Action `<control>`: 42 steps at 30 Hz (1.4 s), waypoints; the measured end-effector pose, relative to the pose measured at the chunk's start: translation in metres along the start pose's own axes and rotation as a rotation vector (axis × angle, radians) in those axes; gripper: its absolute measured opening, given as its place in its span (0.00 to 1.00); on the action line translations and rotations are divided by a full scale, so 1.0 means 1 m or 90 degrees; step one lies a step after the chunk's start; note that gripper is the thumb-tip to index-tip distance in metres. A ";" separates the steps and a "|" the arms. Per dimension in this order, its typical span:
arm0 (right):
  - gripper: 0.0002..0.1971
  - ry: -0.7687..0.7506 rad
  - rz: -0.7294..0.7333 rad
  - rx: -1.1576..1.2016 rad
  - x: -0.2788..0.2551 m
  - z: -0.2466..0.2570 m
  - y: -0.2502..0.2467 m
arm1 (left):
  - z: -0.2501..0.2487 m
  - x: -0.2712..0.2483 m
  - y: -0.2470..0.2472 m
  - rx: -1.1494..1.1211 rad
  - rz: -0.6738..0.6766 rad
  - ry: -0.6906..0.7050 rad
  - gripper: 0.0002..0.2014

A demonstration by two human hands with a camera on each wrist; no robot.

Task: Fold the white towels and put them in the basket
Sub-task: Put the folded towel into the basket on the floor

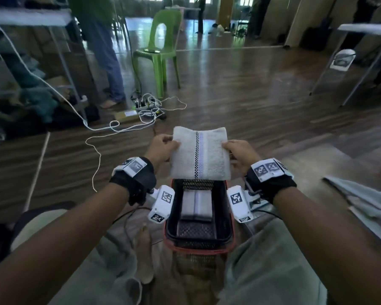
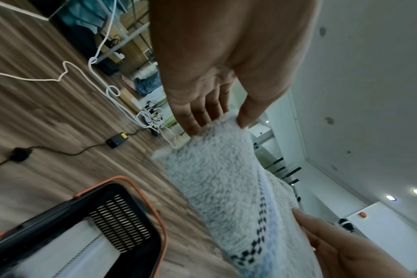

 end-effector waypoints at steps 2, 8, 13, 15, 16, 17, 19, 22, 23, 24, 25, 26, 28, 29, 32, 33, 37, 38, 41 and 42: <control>0.05 0.051 -0.003 0.004 0.028 -0.020 0.005 | 0.029 0.013 0.010 -0.005 0.002 -0.026 0.09; 0.06 0.195 -0.031 -0.110 0.128 -0.114 0.023 | 0.166 0.035 0.055 0.065 0.022 -0.163 0.10; 0.18 0.315 -0.038 -0.301 0.202 -0.206 0.040 | 0.277 0.038 0.093 0.182 0.108 -0.254 0.06; 0.18 0.347 -0.047 -0.322 0.230 -0.235 0.045 | 0.311 0.040 0.106 0.196 0.102 -0.280 0.12; 0.19 0.360 -0.055 -0.326 0.242 -0.246 0.047 | 0.326 0.043 0.111 0.202 0.090 -0.291 0.14; 0.18 0.367 -0.065 -0.329 0.254 -0.254 0.049 | 0.342 0.048 0.115 0.211 0.077 -0.306 0.14; 0.17 0.369 -0.094 -0.323 0.277 -0.265 0.051 | 0.365 0.060 0.124 0.234 0.062 -0.317 0.15; 0.17 0.360 -0.109 -0.309 0.309 -0.277 0.060 | 0.397 0.077 0.135 0.237 0.041 -0.332 0.17; 0.18 0.355 -0.105 -0.305 0.317 -0.280 0.063 | 0.405 0.080 0.137 0.236 0.037 -0.343 0.17; 0.18 0.350 -0.100 -0.297 0.324 -0.284 0.066 | 0.414 0.083 0.141 0.232 0.031 -0.347 0.17; 0.17 0.339 -0.100 -0.288 0.331 -0.289 0.069 | 0.422 0.086 0.144 0.229 0.029 -0.350 0.16; 0.15 0.324 -0.105 -0.278 0.338 -0.293 0.070 | 0.430 0.090 0.146 0.224 0.026 -0.350 0.16; 0.11 0.315 -0.110 -0.273 0.345 -0.304 0.071 | 0.443 0.092 0.149 0.222 0.019 -0.355 0.16; 0.09 0.315 -0.107 -0.277 0.347 -0.310 0.071 | 0.448 0.091 0.150 0.225 0.016 -0.357 0.15; 0.07 0.313 -0.104 -0.277 0.348 -0.317 0.073 | 0.459 0.086 0.150 0.224 0.009 -0.355 0.16; 0.08 0.312 -0.109 -0.273 0.348 -0.317 0.073 | 0.462 0.085 0.150 0.221 0.006 -0.356 0.16; 0.18 0.308 -0.148 -0.276 0.347 -0.314 0.076 | 0.467 0.083 0.149 0.222 -0.004 -0.363 0.18; 0.20 0.280 -0.167 -0.294 0.344 -0.309 0.078 | 0.464 0.084 0.150 0.233 -0.006 -0.341 0.20; 0.27 0.073 -0.242 -0.502 0.334 -0.285 0.091 | 0.445 0.087 0.162 0.323 0.045 -0.185 0.22; 0.28 0.007 -0.263 -0.567 0.330 -0.279 0.096 | 0.442 0.087 0.168 0.346 0.068 -0.145 0.23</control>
Point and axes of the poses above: each hand's wrist, its own x-axis towards the middle knuckle, its own y-axis out of the palm, z = x × y, the point moved 8 cm from there along x, towards the middle knuckle, and after that the axes turned 13 degrees about y, right-handed, at the moved point
